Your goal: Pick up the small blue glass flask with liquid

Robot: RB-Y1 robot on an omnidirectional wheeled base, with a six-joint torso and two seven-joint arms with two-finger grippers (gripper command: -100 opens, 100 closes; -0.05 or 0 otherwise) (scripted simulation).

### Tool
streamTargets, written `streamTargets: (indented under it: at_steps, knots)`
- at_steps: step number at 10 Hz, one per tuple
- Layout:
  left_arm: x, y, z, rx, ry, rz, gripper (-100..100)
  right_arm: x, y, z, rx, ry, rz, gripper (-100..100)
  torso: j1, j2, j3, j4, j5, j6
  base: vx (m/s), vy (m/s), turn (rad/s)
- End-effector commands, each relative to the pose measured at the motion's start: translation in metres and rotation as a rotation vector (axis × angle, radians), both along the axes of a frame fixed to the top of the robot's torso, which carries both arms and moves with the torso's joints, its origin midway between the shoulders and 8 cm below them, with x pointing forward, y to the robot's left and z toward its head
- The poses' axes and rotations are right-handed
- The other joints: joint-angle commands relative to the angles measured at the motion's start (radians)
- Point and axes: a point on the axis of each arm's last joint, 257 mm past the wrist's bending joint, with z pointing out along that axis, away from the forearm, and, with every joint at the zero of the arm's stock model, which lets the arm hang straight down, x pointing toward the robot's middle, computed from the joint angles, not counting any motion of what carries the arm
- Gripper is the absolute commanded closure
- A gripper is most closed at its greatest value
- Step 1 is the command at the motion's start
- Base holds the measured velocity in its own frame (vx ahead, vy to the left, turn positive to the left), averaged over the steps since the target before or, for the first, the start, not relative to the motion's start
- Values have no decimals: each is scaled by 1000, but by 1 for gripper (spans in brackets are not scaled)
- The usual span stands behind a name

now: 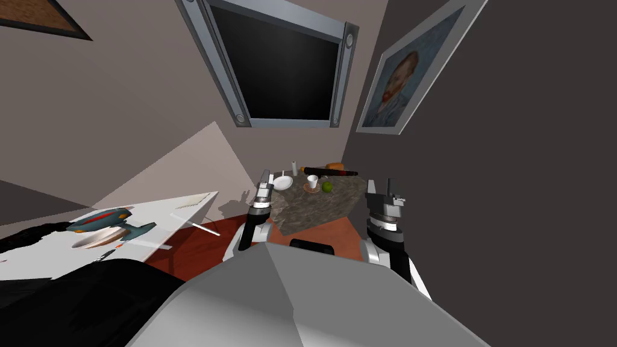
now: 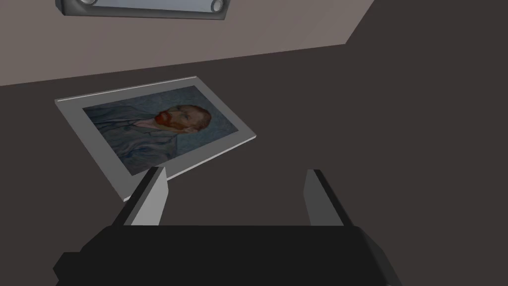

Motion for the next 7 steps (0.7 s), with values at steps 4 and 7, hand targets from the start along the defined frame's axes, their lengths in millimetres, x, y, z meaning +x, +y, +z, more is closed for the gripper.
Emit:
streamTargets:
  at_steps: [4, 7]
  knots:
    - [16, 3, -16, 63, 70, -56, -100, 0, 0, 0, 0, 0, 0, 0, 6, 3, 2, 1, 1, 0, -42, 77, -135]
    - [27, 8, -27, 95, 115, -80, -100, 0, 0, 0, 0, 0, 0, 0, 7, 4, 3, 1, 1, 0, -63, 79, -134]
